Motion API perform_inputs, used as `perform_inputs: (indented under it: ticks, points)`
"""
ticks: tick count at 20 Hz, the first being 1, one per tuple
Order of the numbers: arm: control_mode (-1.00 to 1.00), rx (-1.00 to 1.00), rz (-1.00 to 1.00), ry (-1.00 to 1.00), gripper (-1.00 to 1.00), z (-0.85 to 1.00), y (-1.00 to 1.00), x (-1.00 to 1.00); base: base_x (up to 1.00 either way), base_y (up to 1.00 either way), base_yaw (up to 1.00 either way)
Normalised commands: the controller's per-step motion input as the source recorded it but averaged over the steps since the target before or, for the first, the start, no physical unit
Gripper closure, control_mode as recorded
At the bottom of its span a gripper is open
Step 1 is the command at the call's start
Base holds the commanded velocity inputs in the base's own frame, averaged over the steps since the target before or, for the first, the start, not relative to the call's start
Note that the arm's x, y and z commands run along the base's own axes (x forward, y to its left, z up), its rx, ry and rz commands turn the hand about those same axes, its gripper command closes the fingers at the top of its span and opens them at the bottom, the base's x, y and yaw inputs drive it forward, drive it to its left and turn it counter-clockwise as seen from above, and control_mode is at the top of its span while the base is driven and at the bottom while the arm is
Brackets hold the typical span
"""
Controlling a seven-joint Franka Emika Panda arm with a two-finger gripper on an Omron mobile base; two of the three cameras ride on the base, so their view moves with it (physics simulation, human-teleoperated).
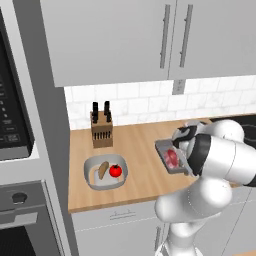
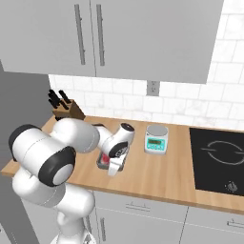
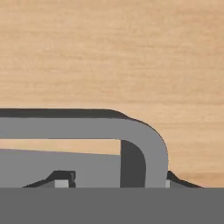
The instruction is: Take the meat container that has the steak and place it on the second highest rack of the freezer. Then take the vegetable container that has the tomato and sweet potato and place it on the highest rack of the freezer.
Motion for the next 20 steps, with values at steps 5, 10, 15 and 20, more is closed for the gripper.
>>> perform_inputs:
  ticks: [5, 10, 15, 20]
  points:
    - [-1.0, -0.01, 0.05, -0.02, 1.0, 0.0, 0.0, -0.08, 0.0, 0.0, 0.0]
    - [-1.0, 0.0, 0.44, -0.13, 1.0, 0.59, 0.0, -0.42, 0.0, 0.0, 0.0]
    - [-1.0, -0.01, 0.65, -0.13, 1.0, 1.0, 0.0, -0.32, 0.0, 0.0, 0.0]
    - [-1.0, 0.0, 0.72, -0.13, 1.0, 1.0, 0.0, -0.17, 0.0, 0.0, 0.0]
